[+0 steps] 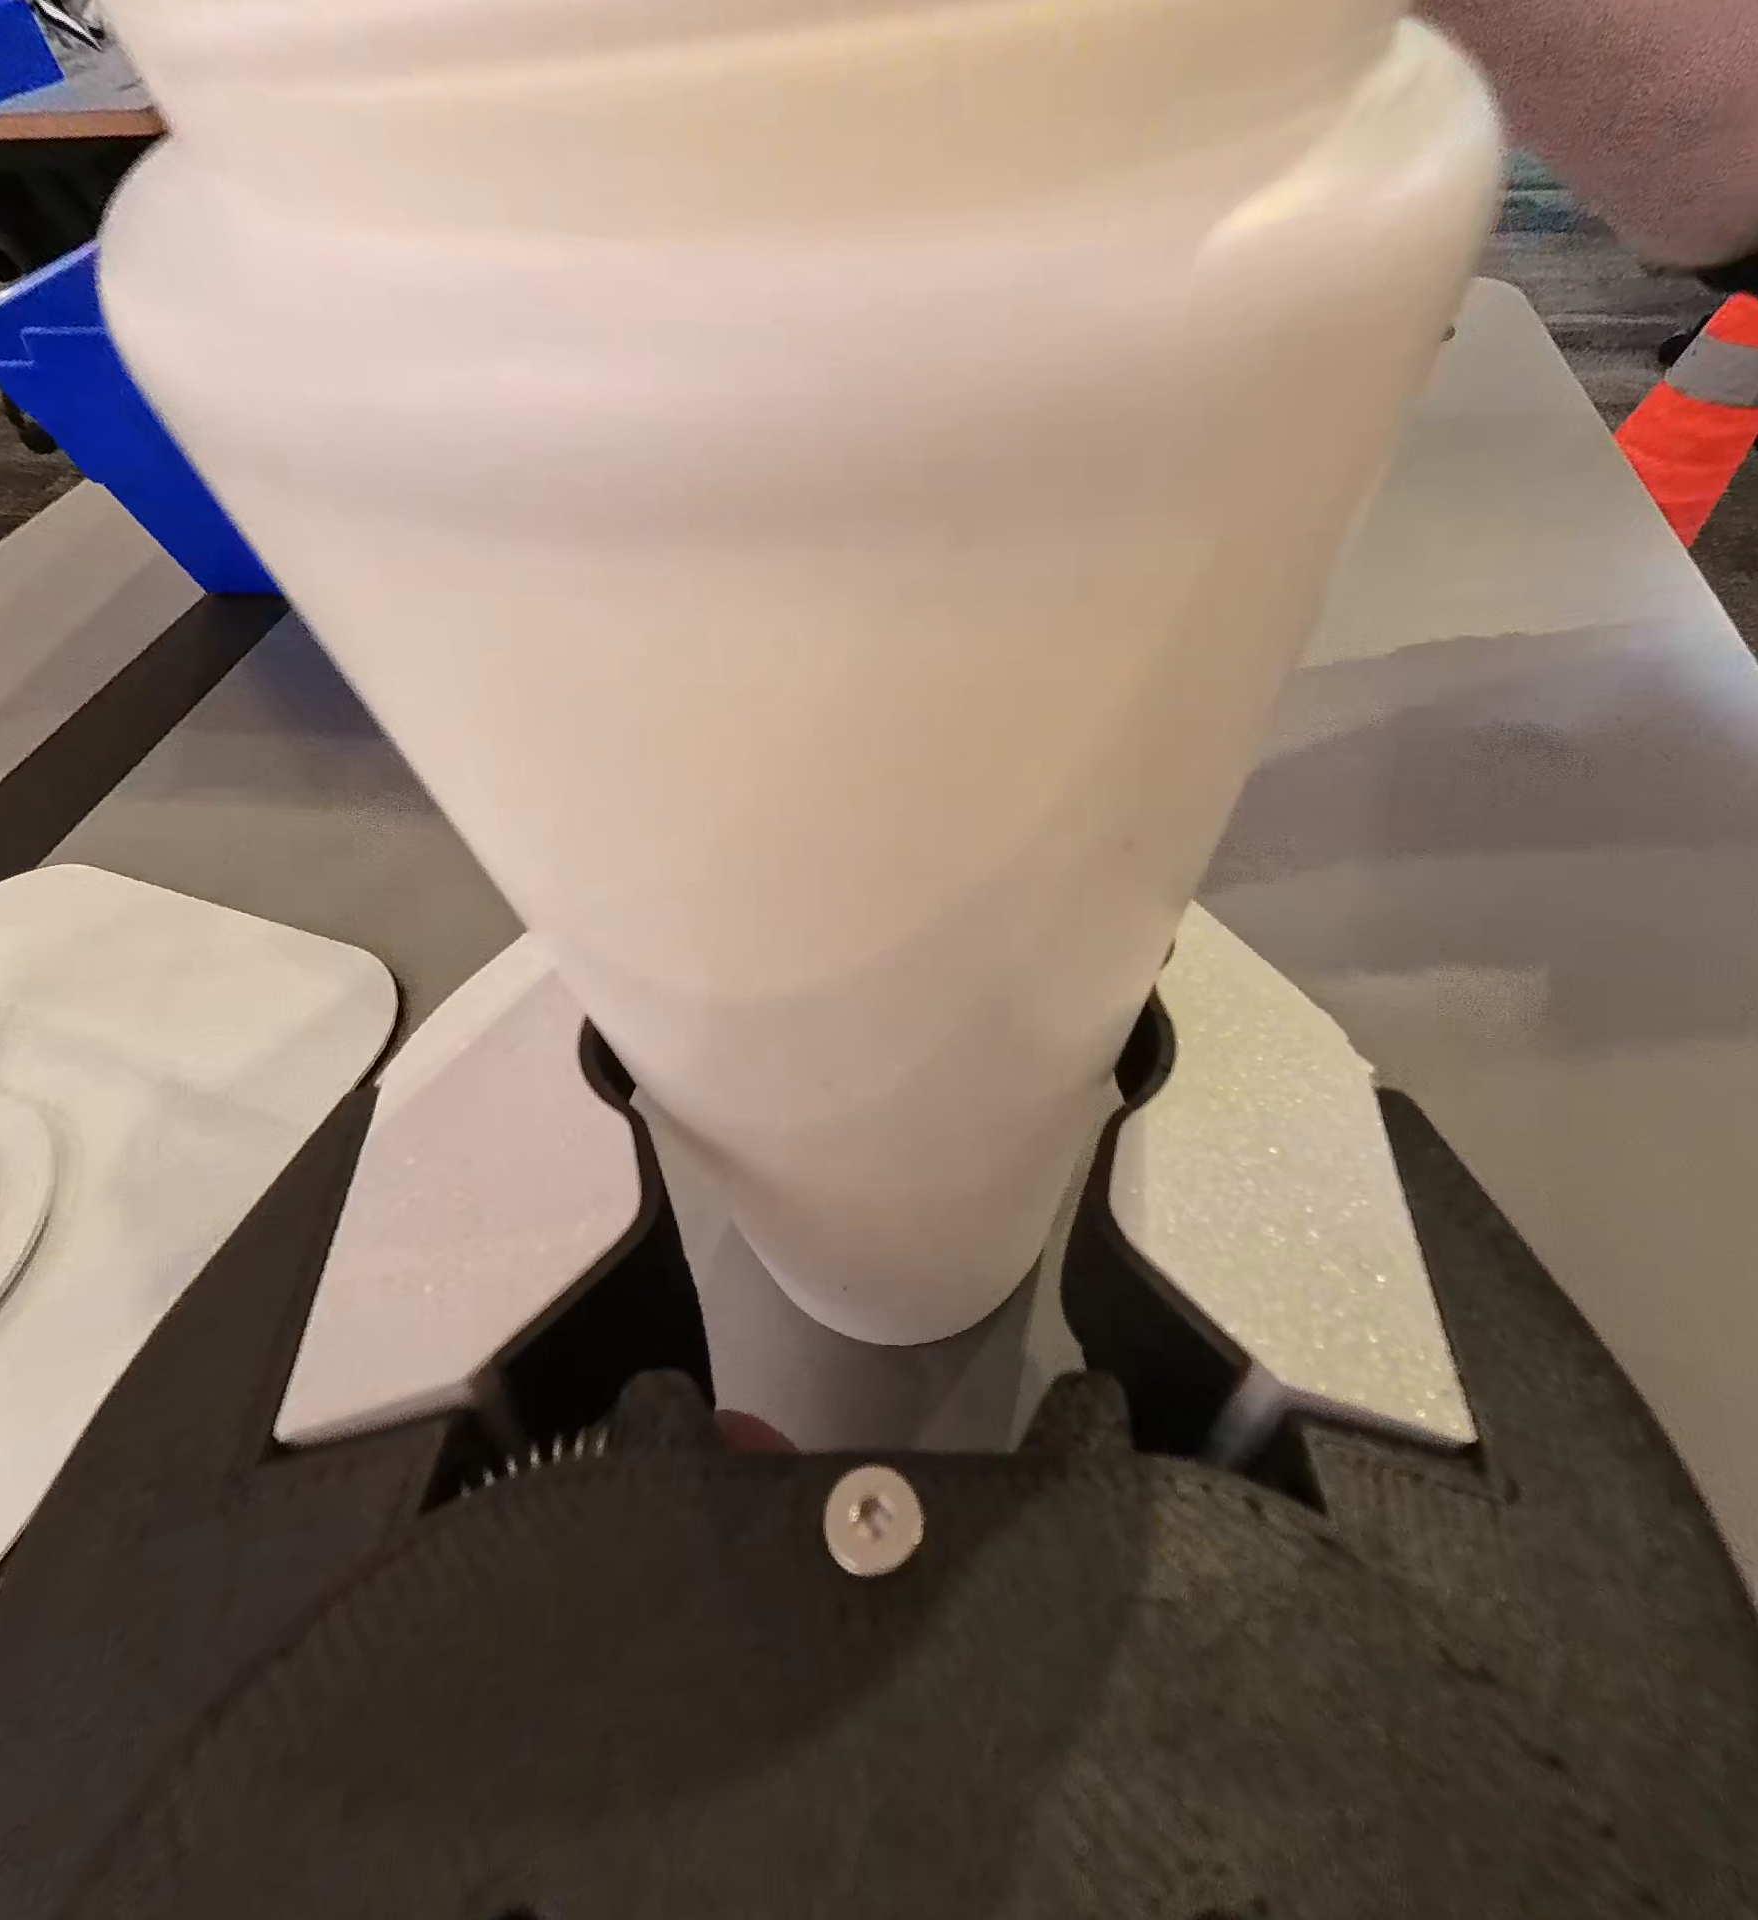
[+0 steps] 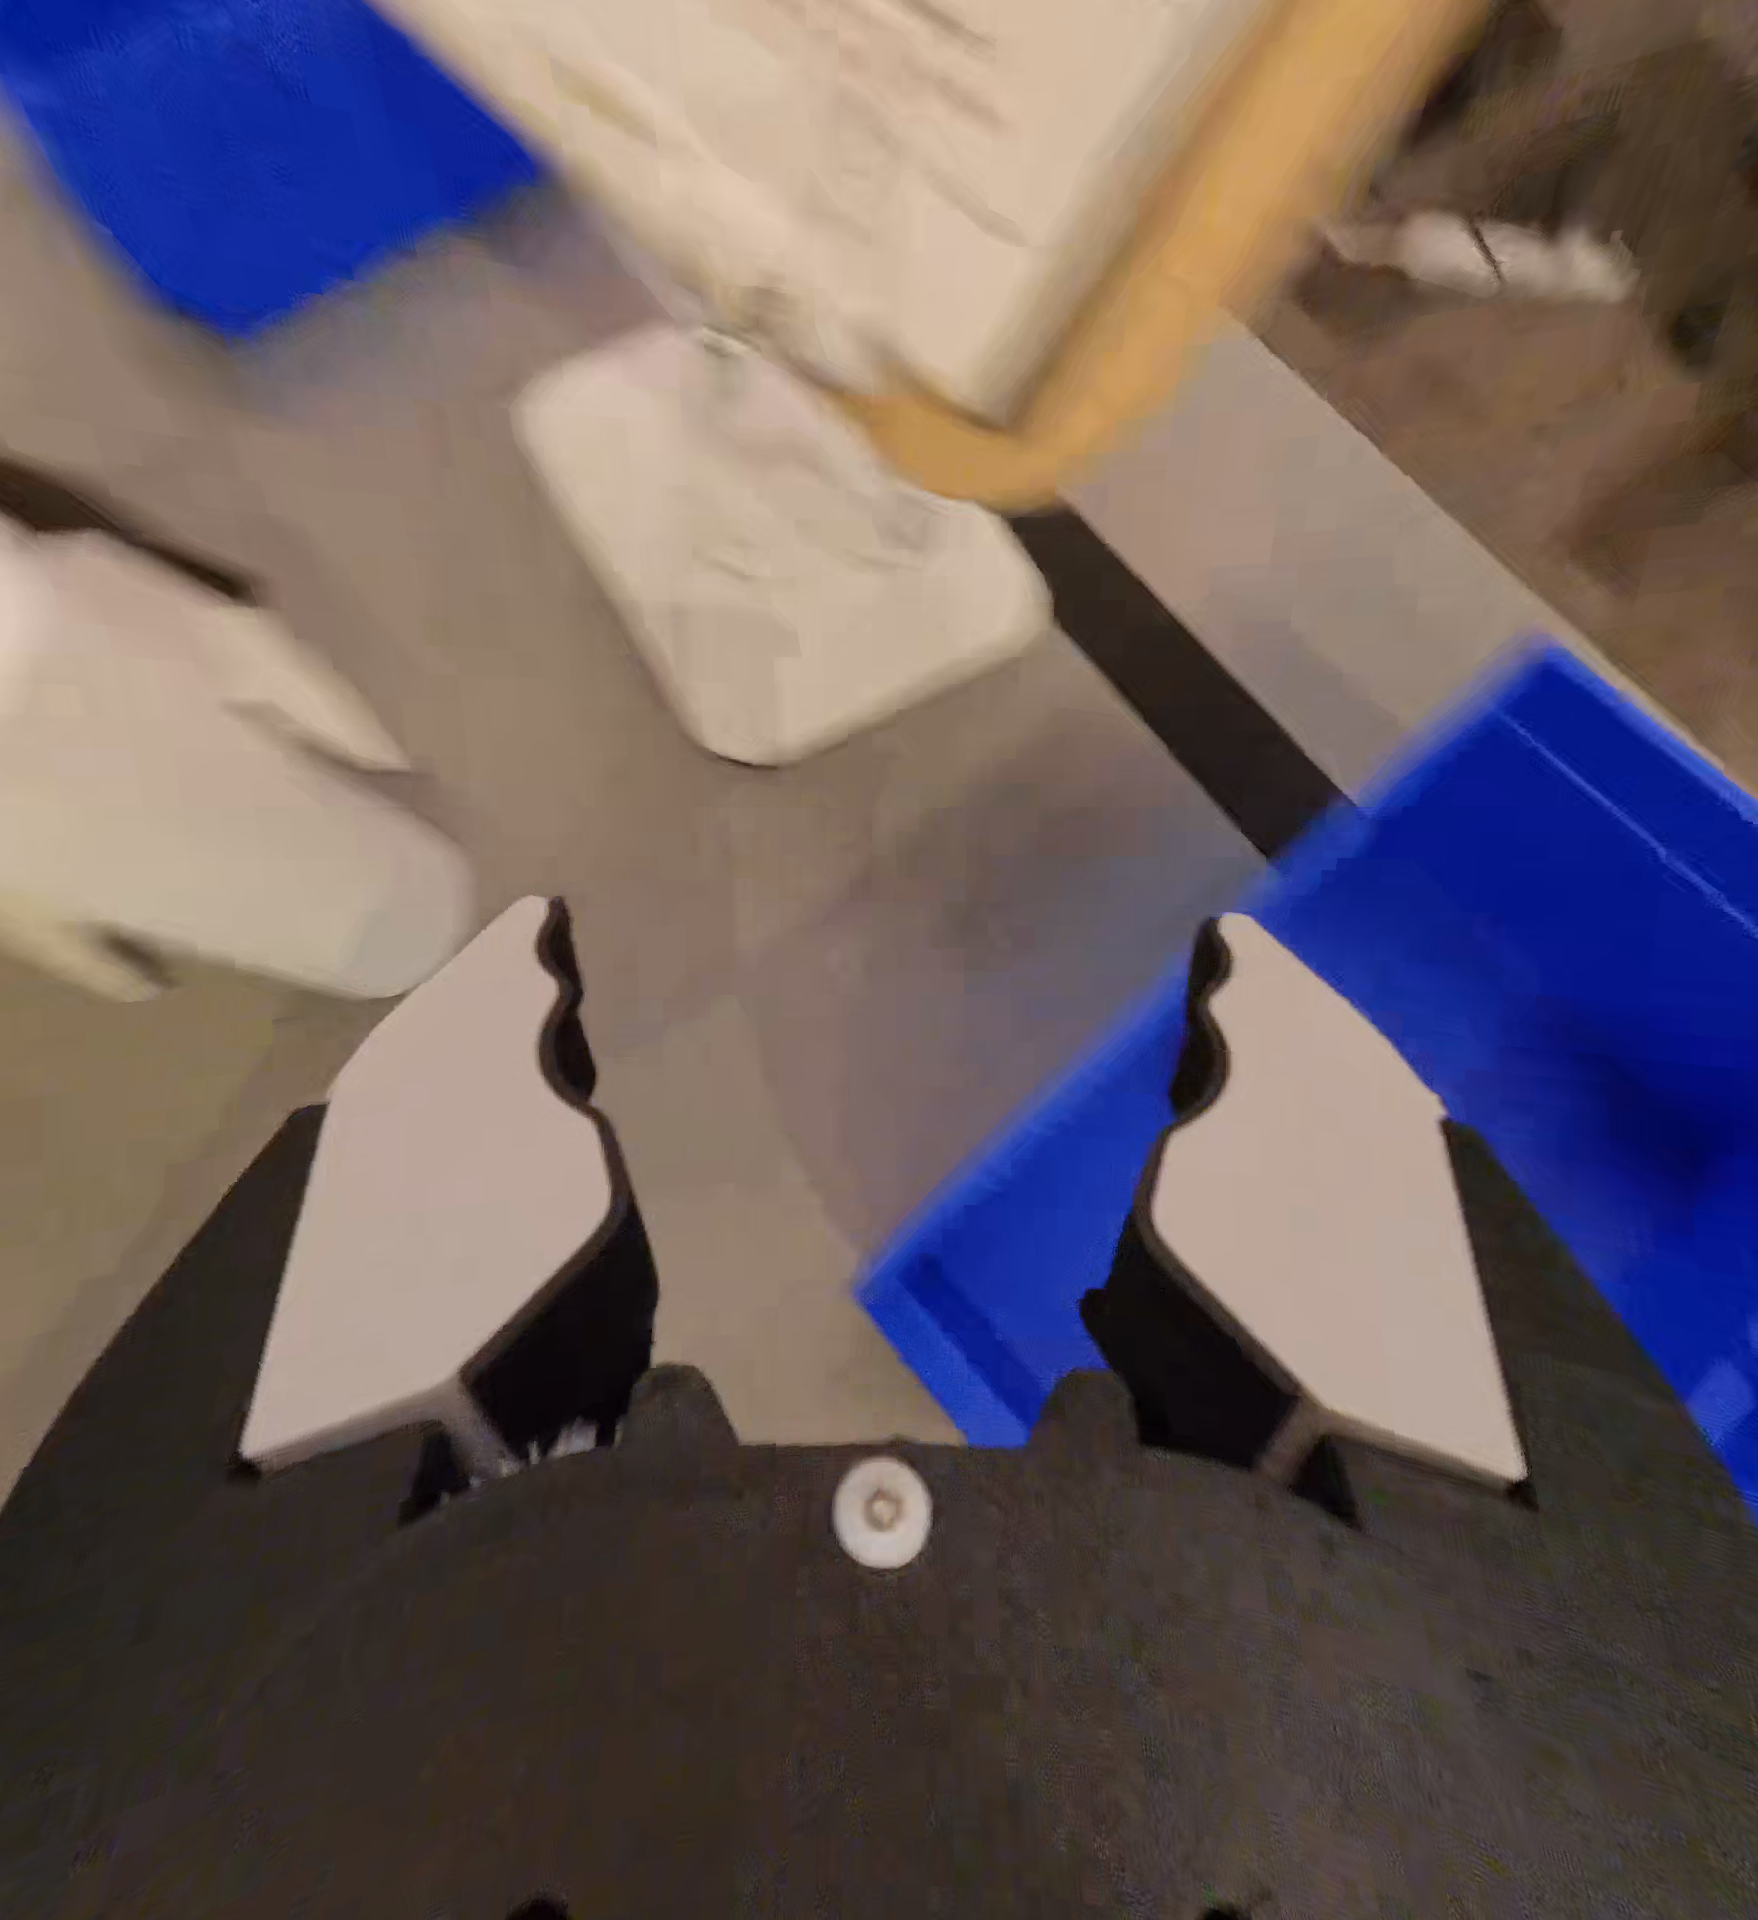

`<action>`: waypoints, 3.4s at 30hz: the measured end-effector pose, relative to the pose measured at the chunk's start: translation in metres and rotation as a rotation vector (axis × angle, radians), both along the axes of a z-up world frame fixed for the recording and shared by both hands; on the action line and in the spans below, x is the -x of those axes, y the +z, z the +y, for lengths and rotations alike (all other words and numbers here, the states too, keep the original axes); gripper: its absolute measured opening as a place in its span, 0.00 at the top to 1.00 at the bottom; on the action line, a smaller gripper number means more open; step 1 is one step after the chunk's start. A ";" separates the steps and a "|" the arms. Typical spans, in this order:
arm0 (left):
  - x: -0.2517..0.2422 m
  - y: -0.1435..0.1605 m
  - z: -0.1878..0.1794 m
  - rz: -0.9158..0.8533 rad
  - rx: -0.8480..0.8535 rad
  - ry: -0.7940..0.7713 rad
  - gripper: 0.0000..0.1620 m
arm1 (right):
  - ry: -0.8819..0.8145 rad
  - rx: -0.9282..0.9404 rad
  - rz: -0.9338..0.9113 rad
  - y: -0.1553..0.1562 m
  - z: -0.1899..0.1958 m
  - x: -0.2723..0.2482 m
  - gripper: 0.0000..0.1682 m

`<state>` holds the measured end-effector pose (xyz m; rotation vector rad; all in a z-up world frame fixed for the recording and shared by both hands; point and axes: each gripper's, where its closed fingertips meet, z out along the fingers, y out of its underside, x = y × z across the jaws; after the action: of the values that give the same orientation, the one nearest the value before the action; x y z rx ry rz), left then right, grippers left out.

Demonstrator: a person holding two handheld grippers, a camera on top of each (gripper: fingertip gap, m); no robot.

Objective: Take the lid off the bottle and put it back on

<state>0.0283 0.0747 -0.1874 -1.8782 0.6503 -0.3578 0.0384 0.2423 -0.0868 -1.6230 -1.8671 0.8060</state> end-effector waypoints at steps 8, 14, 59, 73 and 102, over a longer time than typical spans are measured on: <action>-0.006 0.000 0.000 -0.007 -0.007 -0.008 0.43 | 0.472 0.166 0.190 -0.042 -0.204 0.014 0.23; -0.013 0.000 -0.001 -0.007 -0.012 -0.023 0.42 | 0.431 0.213 0.271 -0.054 -0.212 0.034 0.39; 0.062 -0.010 0.016 -0.044 -0.052 0.310 0.57 | -0.594 0.347 -0.466 -0.119 0.179 -0.041 0.40; 0.061 -0.012 0.017 -0.029 -0.045 0.306 0.57 | -0.620 0.178 -0.280 -0.085 0.175 -0.048 0.43; 0.407 0.061 -0.253 0.127 -0.134 1.565 0.48 | -0.816 0.081 0.213 -0.115 0.175 -0.198 0.72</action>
<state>-0.3784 -0.1785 -0.1266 -1.7403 -0.7763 0.7942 0.2361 0.4175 -0.2018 -2.0195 -0.8903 0.6450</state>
